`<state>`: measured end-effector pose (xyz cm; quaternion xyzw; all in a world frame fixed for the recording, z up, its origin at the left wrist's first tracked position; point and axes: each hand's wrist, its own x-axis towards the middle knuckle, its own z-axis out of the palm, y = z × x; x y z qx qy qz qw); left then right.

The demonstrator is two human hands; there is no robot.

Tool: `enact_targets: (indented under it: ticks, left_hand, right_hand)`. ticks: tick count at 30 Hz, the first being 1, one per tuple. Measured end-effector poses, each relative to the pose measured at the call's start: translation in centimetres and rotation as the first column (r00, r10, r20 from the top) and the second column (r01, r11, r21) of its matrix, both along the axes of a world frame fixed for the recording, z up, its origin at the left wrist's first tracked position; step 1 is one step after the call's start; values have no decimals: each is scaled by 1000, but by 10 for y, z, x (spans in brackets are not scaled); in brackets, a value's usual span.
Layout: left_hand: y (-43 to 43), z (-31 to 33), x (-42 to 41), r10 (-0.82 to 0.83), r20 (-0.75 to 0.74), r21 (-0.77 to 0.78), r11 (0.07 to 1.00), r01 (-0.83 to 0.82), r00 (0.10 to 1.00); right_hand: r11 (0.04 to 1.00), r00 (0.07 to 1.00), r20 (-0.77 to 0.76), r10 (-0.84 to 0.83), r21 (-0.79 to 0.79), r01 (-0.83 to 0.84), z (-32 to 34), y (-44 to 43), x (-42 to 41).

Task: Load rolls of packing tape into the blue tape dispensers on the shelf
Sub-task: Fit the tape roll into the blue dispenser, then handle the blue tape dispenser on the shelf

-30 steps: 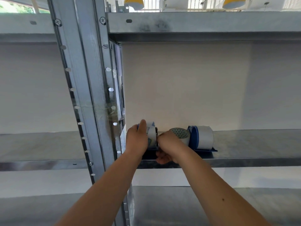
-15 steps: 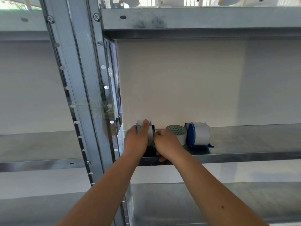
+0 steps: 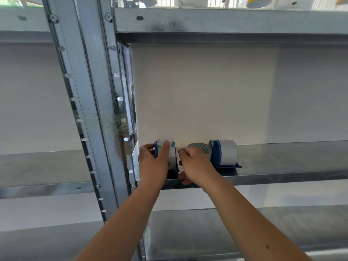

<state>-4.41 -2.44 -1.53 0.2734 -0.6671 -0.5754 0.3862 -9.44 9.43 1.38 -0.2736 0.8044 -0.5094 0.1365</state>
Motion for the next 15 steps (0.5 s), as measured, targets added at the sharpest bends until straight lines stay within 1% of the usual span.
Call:
enact_targets:
  ticks: [3, 6, 8, 10, 11, 13, 15]
  left_hand:
    - [-1, -2, 1, 14, -1, -16, 1000, -14, 1000]
    - [4, -2, 5, 51, 10, -118, 992, -49, 999]
    - [10, 2, 8, 65, -22, -193, 979, -68, 998]
    - [21, 8, 12, 45, -70, -292, 954, -64, 997]
    - [26, 10, 14, 40, -86, -374, 925, -69, 996]
    - [39, 17, 17, 37, -113, -538, 838, -93, 993]
    - [52, 24, 16, -2, -164, -635, 766, -104, 986]
  right_hand:
    - [1000, 1000, -18, -16, -5, 16, -1, 2, 3]
    - [999, 998, -58, -36, -15, 35, -1, 6, 3]
    - [996, 997, -61, -53, -77, 49, -1, 10, 3]
    - [981, 995, -63, -83, -181, 70, 0, 14, 3]
    - [970, 991, -79, -110, -228, 89, 1, 17, 3]
    - [938, 978, -116, -175, -321, 130, 2, 25, 1]
    - [896, 956, -154, -248, -412, 166, 6, 36, -3]
